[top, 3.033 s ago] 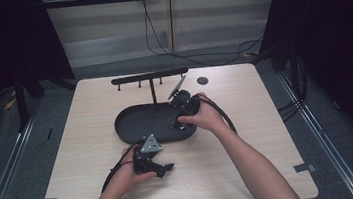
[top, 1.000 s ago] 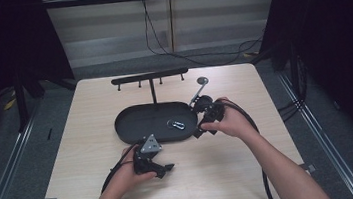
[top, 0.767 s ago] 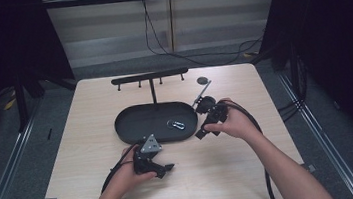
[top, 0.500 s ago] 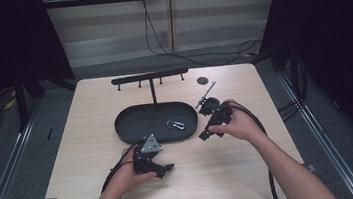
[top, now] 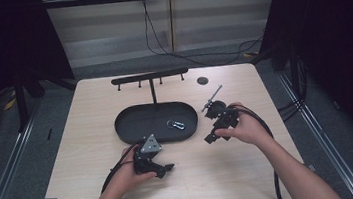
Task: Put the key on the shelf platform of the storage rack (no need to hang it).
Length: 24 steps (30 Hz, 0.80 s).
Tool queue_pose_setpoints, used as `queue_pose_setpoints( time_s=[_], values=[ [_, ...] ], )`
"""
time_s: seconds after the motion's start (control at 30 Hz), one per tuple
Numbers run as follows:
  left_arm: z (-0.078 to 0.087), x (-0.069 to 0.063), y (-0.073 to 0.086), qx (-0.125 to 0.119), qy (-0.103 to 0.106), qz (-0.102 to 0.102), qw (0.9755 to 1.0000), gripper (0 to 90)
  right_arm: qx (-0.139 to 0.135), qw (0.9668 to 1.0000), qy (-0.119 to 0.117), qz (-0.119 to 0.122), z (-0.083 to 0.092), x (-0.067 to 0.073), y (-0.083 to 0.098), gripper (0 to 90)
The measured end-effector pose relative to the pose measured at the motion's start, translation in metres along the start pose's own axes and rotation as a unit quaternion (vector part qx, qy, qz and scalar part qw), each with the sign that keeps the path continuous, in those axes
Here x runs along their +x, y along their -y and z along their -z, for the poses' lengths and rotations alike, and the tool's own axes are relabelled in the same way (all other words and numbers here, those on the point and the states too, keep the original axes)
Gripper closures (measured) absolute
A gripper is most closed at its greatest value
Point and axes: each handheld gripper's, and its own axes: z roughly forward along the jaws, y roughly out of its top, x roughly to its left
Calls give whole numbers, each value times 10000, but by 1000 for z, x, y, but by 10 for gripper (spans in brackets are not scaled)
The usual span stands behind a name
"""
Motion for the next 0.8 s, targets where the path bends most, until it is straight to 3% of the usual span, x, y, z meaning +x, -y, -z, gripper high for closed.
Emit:
queue_pose_setpoints(
  time_s=[0.5,0.8],
  values=[
    [0,0,0,4,-6,-1,10000,162,-25,10000,-32,-68,-3,-1,22,294],
    [0,0,0,3,-1,-2,10000,162,-25,10000,-15,11,-6,2,37,293]
  ],
)
